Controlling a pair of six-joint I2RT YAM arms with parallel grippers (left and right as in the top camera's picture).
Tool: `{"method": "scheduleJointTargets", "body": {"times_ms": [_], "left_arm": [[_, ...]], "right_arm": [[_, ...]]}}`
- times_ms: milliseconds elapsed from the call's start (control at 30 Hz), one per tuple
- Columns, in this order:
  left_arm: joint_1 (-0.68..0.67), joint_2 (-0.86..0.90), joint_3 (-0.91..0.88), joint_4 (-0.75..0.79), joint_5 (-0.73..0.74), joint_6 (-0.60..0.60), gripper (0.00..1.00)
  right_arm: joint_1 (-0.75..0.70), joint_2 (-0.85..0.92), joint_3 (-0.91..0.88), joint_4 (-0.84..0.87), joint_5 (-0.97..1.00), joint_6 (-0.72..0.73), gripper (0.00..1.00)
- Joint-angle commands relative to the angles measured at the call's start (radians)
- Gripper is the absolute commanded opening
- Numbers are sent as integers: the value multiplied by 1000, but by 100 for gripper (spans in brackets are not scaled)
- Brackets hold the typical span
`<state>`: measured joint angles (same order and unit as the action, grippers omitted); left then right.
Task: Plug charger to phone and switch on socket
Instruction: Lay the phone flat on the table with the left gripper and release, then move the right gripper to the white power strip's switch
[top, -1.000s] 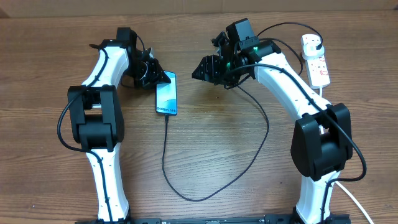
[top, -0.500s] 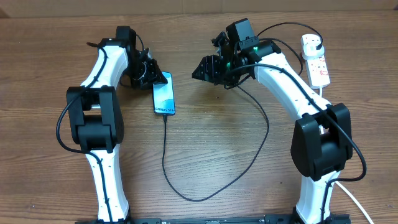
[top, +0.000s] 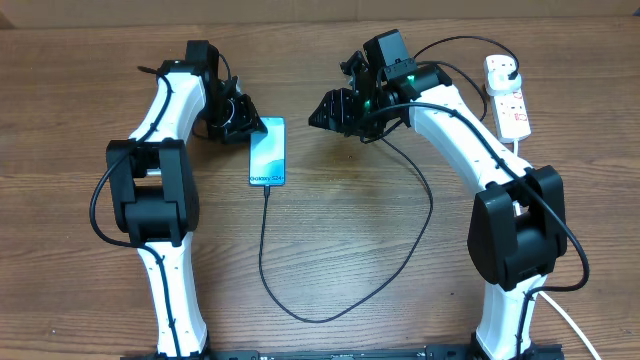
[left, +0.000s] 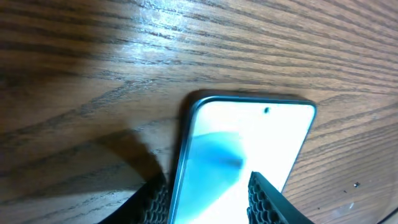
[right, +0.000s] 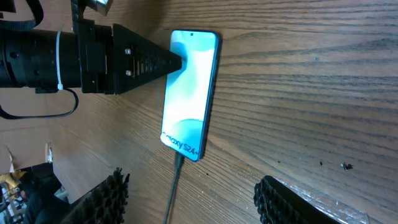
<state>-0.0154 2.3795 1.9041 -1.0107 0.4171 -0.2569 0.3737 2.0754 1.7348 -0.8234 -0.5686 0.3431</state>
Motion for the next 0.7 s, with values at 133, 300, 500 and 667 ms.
{"method": "scheduleJointTargets", "body": {"times_ms": [133, 300, 500, 667], "left_arm": [[2, 37, -23, -6, -121, -9, 37], [2, 37, -23, -5, -131, -10, 33], [21, 26, 33, -47, -167, -13, 41], [45, -3, 152, -122, -167, -13, 41]], "right_arm": [[-3, 6, 6, 2, 6, -4, 66], [-3, 6, 5, 2, 6, -4, 66], [-3, 6, 6, 2, 7, -5, 66], [-5, 6, 6, 2, 7, -5, 66]]}}
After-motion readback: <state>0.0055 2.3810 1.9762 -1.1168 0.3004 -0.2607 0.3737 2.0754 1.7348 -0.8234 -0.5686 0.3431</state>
